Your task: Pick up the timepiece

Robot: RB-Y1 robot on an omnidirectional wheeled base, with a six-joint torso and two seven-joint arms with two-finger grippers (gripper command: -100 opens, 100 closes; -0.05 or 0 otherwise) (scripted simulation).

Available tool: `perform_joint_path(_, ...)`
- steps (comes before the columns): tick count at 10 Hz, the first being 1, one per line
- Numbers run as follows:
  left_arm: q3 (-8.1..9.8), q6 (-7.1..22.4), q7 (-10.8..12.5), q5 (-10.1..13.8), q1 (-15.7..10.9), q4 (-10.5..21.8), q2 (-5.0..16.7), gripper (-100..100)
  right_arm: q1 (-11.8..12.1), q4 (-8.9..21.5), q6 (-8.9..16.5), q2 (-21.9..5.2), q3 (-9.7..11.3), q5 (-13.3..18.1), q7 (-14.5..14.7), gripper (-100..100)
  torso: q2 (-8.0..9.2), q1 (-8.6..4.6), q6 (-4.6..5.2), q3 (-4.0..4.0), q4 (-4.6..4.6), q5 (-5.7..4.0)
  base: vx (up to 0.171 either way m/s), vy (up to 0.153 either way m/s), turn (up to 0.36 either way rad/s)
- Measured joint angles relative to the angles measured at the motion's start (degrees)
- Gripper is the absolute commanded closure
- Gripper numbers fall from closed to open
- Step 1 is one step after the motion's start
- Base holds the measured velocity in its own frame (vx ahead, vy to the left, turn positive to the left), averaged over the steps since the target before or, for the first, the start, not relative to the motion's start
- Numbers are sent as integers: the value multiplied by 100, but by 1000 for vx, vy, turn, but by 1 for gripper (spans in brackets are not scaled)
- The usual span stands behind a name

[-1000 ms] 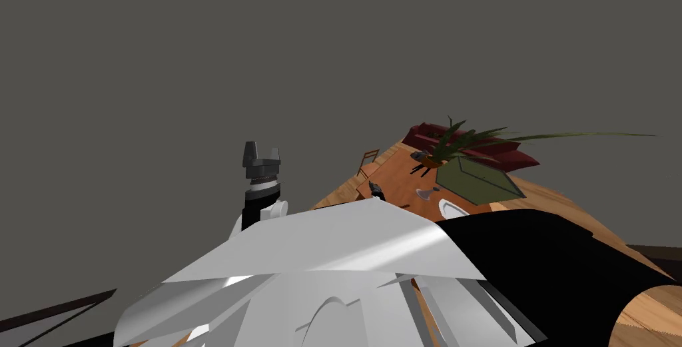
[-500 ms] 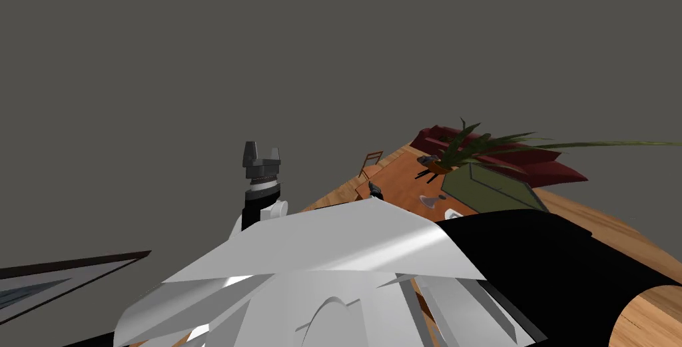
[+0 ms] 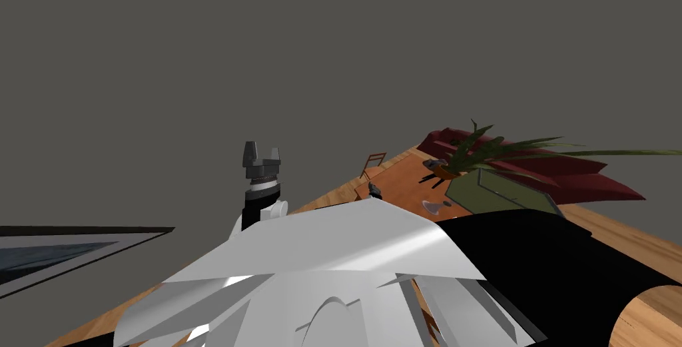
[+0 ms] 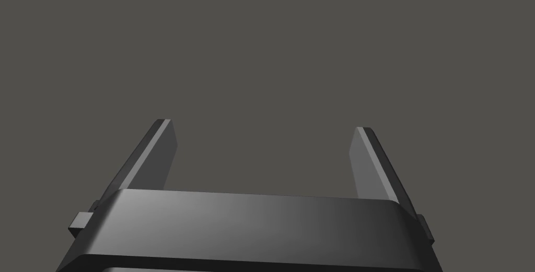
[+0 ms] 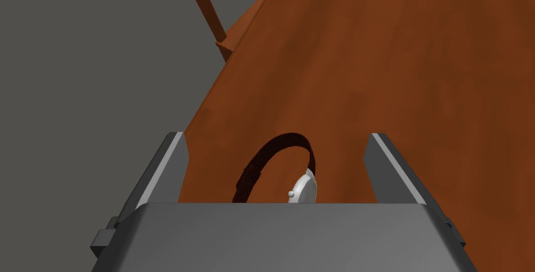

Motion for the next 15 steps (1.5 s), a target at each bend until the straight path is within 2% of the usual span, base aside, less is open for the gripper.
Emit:
perform_joint_path(2, 0, 0, 0, 0, 0, 0, 0, 0, 30, -126, -50, 161, -133, -285, 349, -100, 4, -7, 1, 2, 1, -2, -62, -71, 185)
perform_joint_path(6, 0, 0, 0, 0, 0, 0, 0, 0, 16, -167, -264, 420, -332, -856, 939, -100, 1, -5, 1, 1, 0, -1, -45, -54, 132)
perform_joint_path(9, 0, 0, 0, 0, 0, 0, 0, 0, 71, -358, -297, 616, -484, -1179, 1414, -100, 0, -1, 1, 0, 0, 0, -38, -39, 125)
perform_joint_path(10, 0, 0, 0, 0, 1, 0, 0, 0, 70, -357, -304, 619, -486, -1189, 1447, 100, -10, 10, 2, -5, -2, 2, 2, 1, 18)
perform_joint_path(14, 0, 0, 0, 0, 1, 0, 0, 0, 61, -369, -314, 630, -477, -1185, 1443, 100, -45, -35, 5, -31, -19, -17, -3, 4, -2)
perform_joint_path(15, 0, 0, 0, 0, 1, 0, 0, 0, 61, -369, -314, 631, -477, -1185, 1443, 0, -50, -40, 5, -34, -20, -18, 0, 0, 0)
